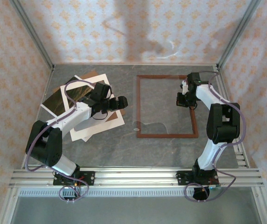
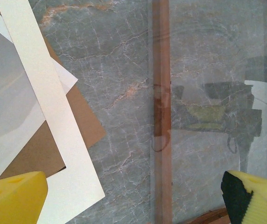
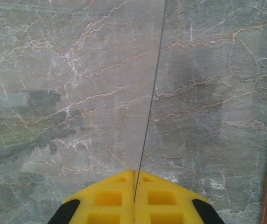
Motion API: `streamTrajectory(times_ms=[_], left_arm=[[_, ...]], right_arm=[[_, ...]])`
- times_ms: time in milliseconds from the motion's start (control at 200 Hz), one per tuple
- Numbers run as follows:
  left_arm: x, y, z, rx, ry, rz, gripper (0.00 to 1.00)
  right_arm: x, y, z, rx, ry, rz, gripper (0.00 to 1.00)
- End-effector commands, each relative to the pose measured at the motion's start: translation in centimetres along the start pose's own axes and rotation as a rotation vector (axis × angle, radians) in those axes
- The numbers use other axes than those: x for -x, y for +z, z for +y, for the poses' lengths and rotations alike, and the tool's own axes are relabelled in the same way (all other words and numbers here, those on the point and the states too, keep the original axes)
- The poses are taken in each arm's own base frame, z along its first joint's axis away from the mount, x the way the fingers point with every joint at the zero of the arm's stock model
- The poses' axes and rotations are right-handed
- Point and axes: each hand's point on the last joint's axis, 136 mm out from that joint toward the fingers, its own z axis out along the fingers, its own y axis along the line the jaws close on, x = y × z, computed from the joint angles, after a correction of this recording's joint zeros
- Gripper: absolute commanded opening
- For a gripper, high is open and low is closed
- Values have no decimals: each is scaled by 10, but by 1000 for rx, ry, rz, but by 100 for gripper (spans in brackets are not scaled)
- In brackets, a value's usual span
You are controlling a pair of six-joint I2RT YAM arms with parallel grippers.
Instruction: Put the photo into the frame
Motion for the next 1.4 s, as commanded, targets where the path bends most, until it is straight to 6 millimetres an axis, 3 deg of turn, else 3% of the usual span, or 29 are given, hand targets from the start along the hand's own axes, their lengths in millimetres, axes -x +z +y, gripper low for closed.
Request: streamTrajectory(times_ms=[0, 1391], left_arm=[[-1, 2, -3, 14, 31, 15, 97], [-9, 7, -8, 17, 73, 47, 97]], right_arm=[[0, -12, -11, -58, 11, 0, 0], [11, -24, -29, -150, 3, -25, 0]])
